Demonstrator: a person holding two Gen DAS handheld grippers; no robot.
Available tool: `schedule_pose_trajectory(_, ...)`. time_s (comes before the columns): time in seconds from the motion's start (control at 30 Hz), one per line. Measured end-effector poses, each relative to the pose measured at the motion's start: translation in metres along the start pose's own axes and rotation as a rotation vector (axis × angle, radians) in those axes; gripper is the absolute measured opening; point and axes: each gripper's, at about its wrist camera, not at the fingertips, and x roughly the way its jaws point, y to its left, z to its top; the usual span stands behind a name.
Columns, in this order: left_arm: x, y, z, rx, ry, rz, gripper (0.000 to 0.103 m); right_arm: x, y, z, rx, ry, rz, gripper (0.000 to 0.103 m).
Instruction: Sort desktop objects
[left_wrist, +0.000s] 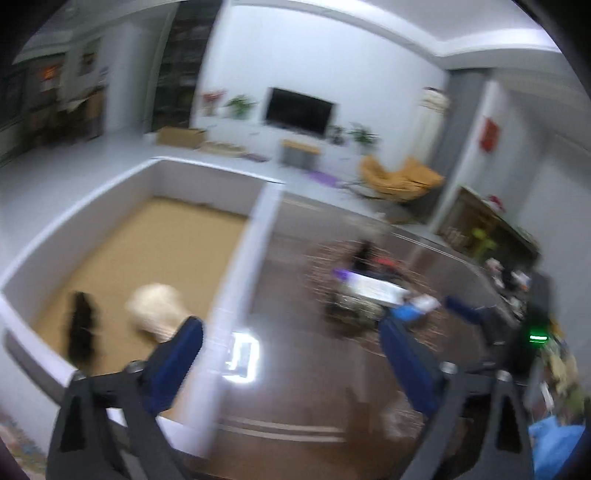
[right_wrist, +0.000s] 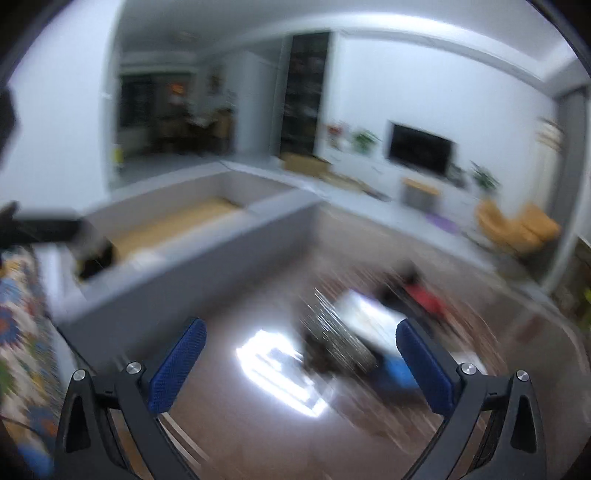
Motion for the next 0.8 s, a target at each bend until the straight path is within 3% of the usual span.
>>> schedule_pose_trajectory(0.07,0.013,-0.037,-0.025,0.065,0.039,-0.056,0.103,0.003,-0.031,-0.033,0.038,0.091,-0.069,0.103)
schedule_pose_trajectory(0.17,0.058,-0.074,-0.047,0.163,0.133,-0.069,0.103,0.007,-0.072,-0.071,0.113,0.205,-0.161,0.103)
schedule_pose_trajectory(0.3,0.114,-0.088,-0.073,0.26,0.222,0.005,0.103,0.008,-0.109,-0.091,0.219,0.291,-0.187,0.103)
schedule_pose_trajectory(0.47,0.149,-0.079,-0.071,0.223,0.259,0.031,0.103,0.025,-0.125,-0.103,0.279,0.372,-0.173,0.103)
schedule_pose_trajectory(0.63,0.159,-0.059,-0.063,0.186,0.262,0.071,0.103,0.053,-0.122,-0.104,0.275,0.409,-0.154,0.103)
schedule_pose_trajectory(0.8,0.172,-0.048,-0.066,0.176,0.271,0.078,0.102,0.059,-0.129,-0.104,0.331,0.388,-0.144,0.103)
